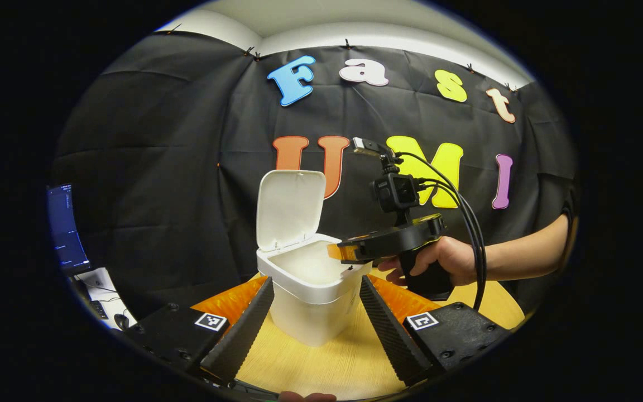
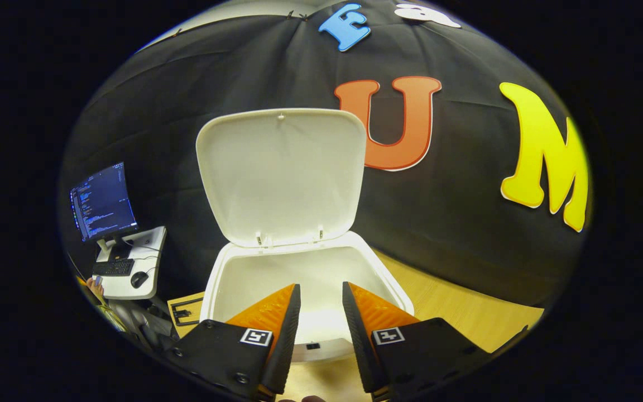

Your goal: Press the lid of the desktop garbage bin to open it, pick up the crumpled paper on the desktop and throw it into the bin, then pick up the pop can on the desktop and drop it into the bin, and finally close the garbage bin lid.

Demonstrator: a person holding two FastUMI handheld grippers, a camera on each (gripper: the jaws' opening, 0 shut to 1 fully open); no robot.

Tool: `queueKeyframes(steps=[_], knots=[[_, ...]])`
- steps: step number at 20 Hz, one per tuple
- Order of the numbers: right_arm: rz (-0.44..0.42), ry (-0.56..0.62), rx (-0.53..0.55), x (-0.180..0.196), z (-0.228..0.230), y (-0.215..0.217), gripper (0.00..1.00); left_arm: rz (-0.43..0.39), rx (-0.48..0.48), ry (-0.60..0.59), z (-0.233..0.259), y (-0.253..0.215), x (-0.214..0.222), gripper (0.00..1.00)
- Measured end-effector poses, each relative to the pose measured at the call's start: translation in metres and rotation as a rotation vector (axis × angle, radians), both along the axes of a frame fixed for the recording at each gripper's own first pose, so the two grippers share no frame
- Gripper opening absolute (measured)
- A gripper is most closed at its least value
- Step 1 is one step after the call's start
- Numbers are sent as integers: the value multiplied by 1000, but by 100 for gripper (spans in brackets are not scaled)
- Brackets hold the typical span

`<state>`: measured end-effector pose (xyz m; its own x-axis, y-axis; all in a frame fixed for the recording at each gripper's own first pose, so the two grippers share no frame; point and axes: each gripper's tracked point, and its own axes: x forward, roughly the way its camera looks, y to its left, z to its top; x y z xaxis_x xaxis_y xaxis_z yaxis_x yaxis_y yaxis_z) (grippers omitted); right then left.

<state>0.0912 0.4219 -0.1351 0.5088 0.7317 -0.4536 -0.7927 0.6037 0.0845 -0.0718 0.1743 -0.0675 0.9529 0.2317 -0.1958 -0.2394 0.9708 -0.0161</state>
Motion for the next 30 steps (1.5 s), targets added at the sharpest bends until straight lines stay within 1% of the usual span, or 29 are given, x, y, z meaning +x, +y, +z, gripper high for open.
queueKeyframes(steps=[1, 2, 4, 5, 6, 7, 8, 9, 10, 13, 14, 15, 16, 17, 18, 19, 20, 22, 26, 30], knots=[[-8, -21, 21, -1, 11, -6, 51, -13, 1, 1, -2, -3, 1, 100], [-22, -55, 63, -5, 30, -14, 57, -37, 2, -4, -1, -7, 5, 100], [-56, -111, 105, -7, 56, -30, 66, -55, 9, -14, -3, -11, 7, 100], [-76, -142, 127, -7, 68, -40, 68, -66, 17, -24, -2, -14, 8, 100], [-94, -169, 150, -10, 81, -51, 76, -82, 23, -28, -2, -18, 9, 100], [-114, -193, 172, -13, 93, -62, 82, -99, 34, -31, -4, -24, 11, 100], [-134, -214, 193, -15, 104, -75, 85, -119, 46, -30, -5, -29, 12, 100], [-158, -235, 212, -16, 114, -90, 85, -144, 55, -32, -7, -36, 14, 100], [-189, -253, 234, -18, 124, -106, 88, -172, 60, -33, -10, -44, 15, 100], [-296, -295, 287, -22, 144, -163, 88, -240, 48, -50, -18, -71, 18, 100], [-335, -309, 291, -23, 147, -186, 88, -262, 37, -49, -25, -81, 19, 94], [-371, -321, 294, -25, 149, -206, 88, -286, 27, -48, -32, -92, 20, 94], [-398, -325, 295, -30, 149, -225, 89, -300, 23, -57, -36, -100, 20, 100], [-429, -325, 295, -34, 146, -241, 89, -319, 16, -70, -38, -109, 21, 100], [-460, -324, 284, -38, 141, -259, 89, -340, 9, -58, -46, -120, 23, 100], [-510, -326, 263, -41, 134, -287, 89, -367, 2, -41, -57, -134, 23, 100], [-547, -325, 252, -44, 130, -306, 89, -385, -2, -30, -64, -143, 23, 100], [-610, -344, 261, -57, 127, -342, 89, -413, -13, -22, -78, -159, 25, 100], [-720, -400, 222, -75, 112, -396, 90, -444, -10, 1, -108, -180, 32, 100], [-822, -383, 161, -94, 81, -437, 90, -482, -14, 43, -147, -195, 42, 100]])
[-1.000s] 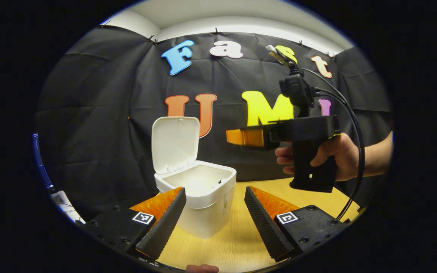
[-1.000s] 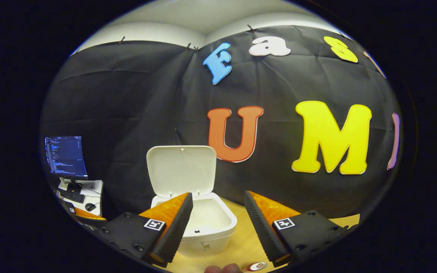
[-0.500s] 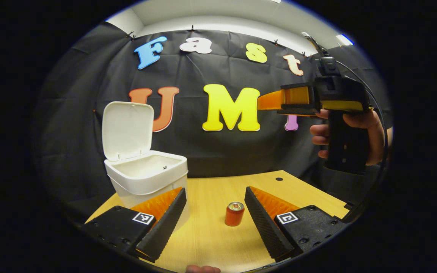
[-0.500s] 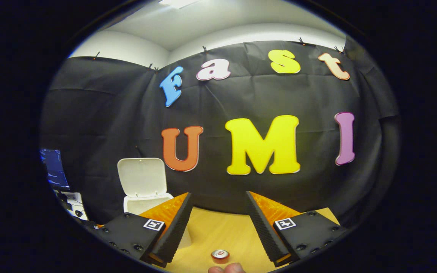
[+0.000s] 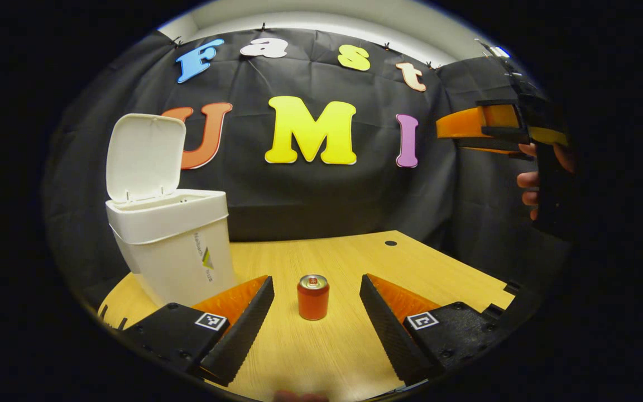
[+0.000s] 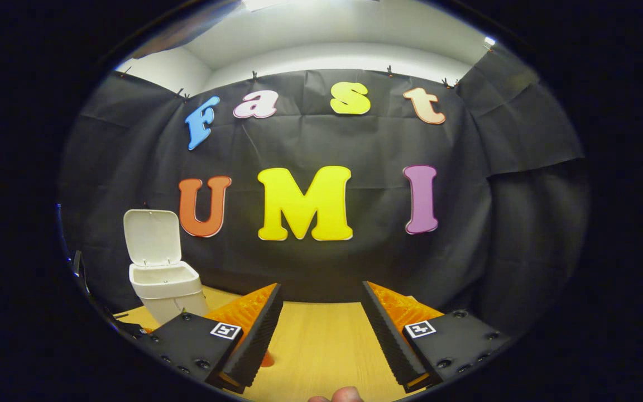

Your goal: Press the lid of the desktop garbage bin to open it, pick up the crumpled paper on the desktop and throw it into the bin, then pick up the pop can on the desktop and drop it into the bin, and finally close the garbage bin lid.

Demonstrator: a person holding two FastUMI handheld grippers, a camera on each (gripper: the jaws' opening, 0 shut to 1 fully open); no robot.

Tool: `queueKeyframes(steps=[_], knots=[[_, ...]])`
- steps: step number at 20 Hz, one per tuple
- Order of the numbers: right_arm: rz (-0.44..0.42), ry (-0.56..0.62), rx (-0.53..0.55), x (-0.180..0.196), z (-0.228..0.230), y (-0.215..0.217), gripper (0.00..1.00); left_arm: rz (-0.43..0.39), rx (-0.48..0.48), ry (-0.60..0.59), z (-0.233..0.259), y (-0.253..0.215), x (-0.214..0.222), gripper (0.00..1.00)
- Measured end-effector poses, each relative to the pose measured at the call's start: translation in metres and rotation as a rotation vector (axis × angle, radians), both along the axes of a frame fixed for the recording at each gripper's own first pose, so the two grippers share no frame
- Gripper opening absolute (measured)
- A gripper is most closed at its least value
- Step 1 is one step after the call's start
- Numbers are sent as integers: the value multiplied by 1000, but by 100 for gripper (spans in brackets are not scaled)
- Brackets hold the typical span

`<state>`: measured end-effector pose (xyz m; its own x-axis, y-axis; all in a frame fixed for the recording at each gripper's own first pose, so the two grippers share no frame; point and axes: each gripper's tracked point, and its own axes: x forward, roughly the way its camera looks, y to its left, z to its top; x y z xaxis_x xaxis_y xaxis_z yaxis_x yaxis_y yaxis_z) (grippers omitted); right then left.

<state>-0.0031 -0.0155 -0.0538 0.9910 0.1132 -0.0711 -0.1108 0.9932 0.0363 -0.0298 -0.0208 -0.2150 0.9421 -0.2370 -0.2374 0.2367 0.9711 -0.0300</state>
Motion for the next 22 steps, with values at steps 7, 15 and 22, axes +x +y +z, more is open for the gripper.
queueKeyframes(steps=[7, 15, 22], knots=[[-106, 97, 12, -29, -44, -37, 90, -35, 30, 44, -63, -19, 29, 100], [-126, 107, -34, -42, -43, -59, 90, -10, 31, 152, -124, -12, 76, 100], [-137, 144, -49, -33, -49, -67, 90, -30, 64, 198, -152, -12, 111, 100]])
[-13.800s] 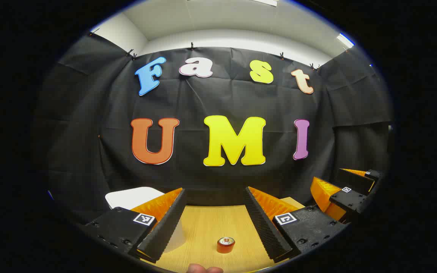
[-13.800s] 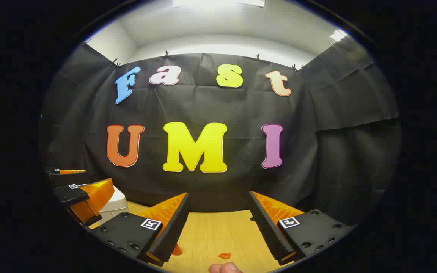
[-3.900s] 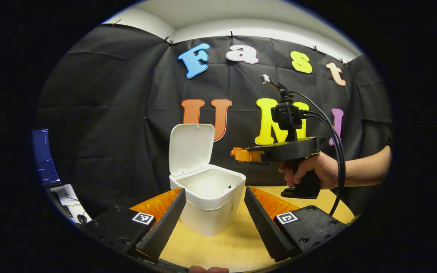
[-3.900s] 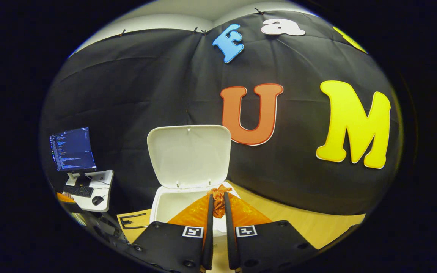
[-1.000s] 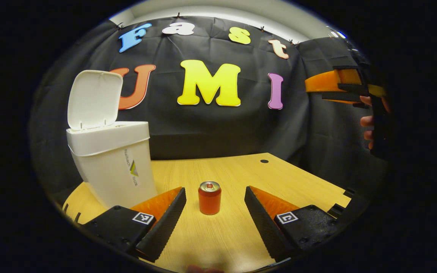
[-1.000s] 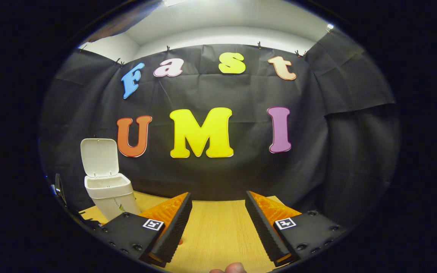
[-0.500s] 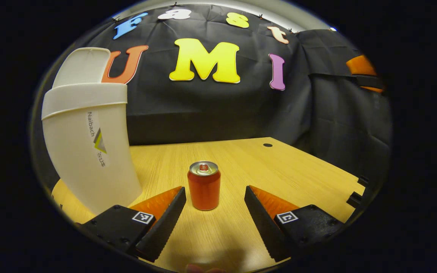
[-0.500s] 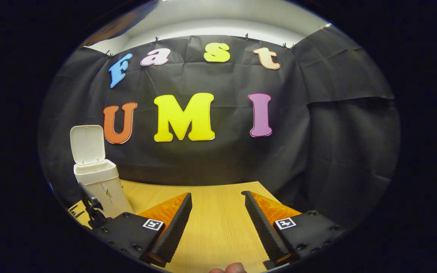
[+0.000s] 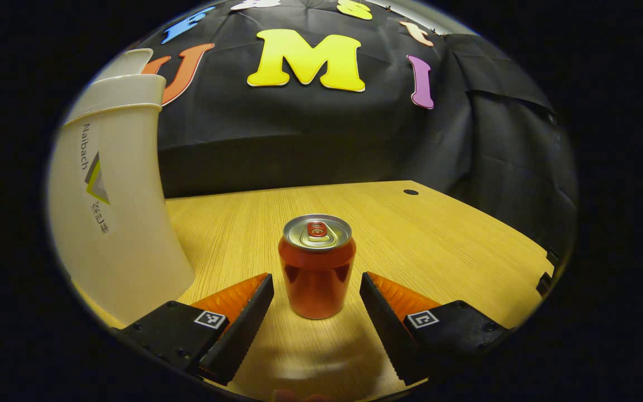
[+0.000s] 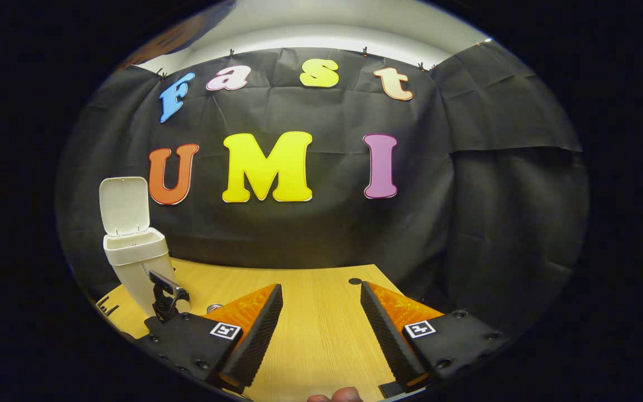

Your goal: Press the lid of the desktop garbage bin to open it, pick up the crumpled paper on the desktop and throw it into the bin, then pick up the pop can on the desktop and drop it into the bin, and finally close the garbage bin lid.

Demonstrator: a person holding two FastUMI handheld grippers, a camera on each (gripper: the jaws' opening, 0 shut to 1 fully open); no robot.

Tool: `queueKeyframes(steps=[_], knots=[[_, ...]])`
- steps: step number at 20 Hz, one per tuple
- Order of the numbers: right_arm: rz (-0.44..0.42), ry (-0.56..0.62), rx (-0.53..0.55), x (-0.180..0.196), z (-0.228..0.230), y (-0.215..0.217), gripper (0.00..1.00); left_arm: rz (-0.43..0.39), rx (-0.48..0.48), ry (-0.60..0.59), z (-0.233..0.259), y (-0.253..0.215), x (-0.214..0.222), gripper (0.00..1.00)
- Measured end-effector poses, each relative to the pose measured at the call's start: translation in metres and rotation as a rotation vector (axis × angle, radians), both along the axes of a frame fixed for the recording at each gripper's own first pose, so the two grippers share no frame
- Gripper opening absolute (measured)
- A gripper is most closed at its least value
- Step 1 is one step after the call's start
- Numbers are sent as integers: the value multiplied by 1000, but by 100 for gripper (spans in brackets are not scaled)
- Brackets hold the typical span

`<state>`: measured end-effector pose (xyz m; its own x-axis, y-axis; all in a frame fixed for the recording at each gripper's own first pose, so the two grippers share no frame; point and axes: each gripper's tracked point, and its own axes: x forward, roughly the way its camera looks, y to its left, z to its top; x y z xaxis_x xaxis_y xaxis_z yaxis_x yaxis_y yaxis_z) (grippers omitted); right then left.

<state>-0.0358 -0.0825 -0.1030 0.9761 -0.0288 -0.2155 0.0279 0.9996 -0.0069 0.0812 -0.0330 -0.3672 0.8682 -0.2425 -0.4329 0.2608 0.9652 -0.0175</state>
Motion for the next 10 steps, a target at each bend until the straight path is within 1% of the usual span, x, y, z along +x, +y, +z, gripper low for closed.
queueKeyframes(steps=[4, 7, 9, 10], knots=[[9, 35, -33, 5, -13, 2, 90, -1, 28, 10, -5, -1, 12, 100], [10, 54, -39, 7, -20, 3, 90, -8, 27, 5, -4, -2, 15, 100], [8, 67, -48, 8, -26, 1, 90, -17, 18, -9, 0, -3, 15, 89], [6, 72, -50, 8, -28, 0, 90, -18, 23, -5, -1, -2, 15, 86]])
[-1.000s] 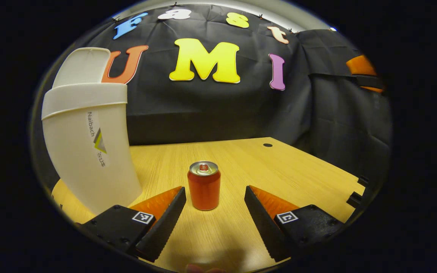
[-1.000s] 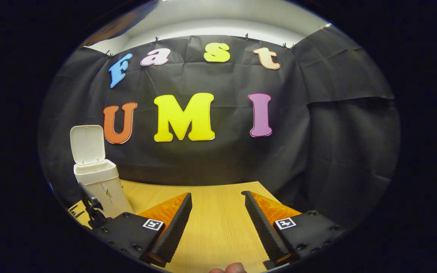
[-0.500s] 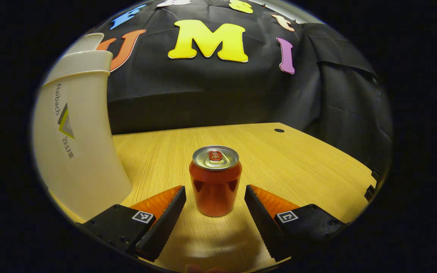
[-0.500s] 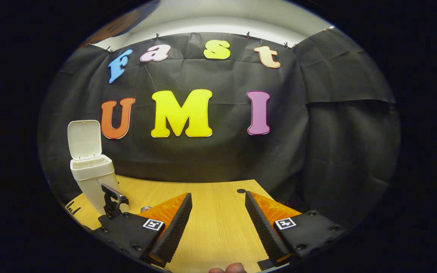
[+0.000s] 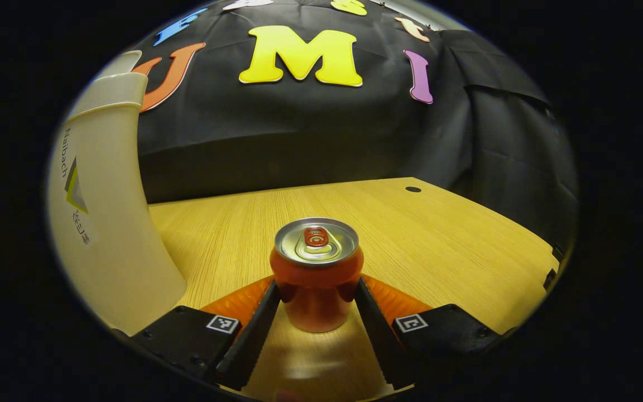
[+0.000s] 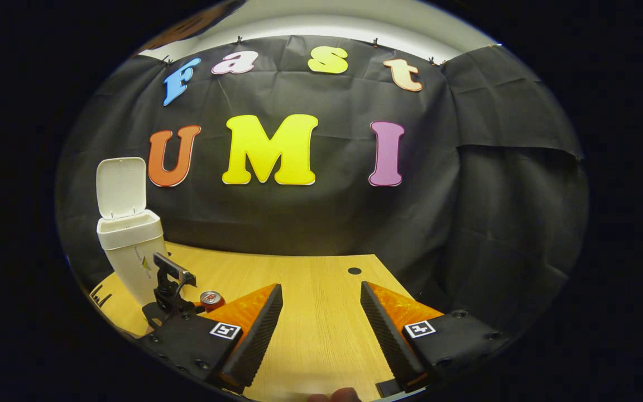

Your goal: Press the lid of the desktop garbage bin to open it, pick up the crumpled paper on the desktop and throw it into the bin, then pick up the pop can on the desktop and drop it into the bin, and finally close the garbage bin lid.

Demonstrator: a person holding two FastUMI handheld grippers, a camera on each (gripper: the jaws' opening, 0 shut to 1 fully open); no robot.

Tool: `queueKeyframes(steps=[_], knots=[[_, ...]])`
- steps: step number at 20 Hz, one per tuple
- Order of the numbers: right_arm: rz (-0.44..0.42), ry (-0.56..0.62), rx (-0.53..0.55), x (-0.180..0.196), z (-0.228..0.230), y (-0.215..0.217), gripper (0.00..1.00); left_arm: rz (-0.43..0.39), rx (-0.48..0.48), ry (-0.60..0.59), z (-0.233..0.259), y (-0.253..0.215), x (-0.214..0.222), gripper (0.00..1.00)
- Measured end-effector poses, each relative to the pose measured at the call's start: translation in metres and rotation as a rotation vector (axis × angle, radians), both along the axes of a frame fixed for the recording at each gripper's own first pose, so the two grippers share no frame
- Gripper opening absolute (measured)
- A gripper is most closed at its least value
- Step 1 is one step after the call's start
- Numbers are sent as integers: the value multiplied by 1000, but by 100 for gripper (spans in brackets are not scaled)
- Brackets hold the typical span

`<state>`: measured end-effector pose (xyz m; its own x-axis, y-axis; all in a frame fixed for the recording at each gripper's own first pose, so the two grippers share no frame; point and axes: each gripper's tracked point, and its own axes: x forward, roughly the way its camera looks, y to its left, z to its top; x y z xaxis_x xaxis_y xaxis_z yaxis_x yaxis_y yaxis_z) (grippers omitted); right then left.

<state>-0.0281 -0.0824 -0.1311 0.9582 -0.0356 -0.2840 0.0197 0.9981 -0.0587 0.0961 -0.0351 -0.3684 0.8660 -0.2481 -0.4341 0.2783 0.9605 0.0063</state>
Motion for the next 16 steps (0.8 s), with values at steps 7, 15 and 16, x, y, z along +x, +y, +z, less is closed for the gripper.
queueKeyframes(steps=[7, 15, 16], knots=[[14, 7, -25, -1, -1, 3, 90, 13, -39, -51, 48, 2, 0, 84], [20, -50, 33, -5, 21, 4, 90, 118, -54, -163, 189, 19, -19, 83], [20, -62, 44, -4, 26, 4, 90, 124, -57, -179, 206, 22, -20, 83]])
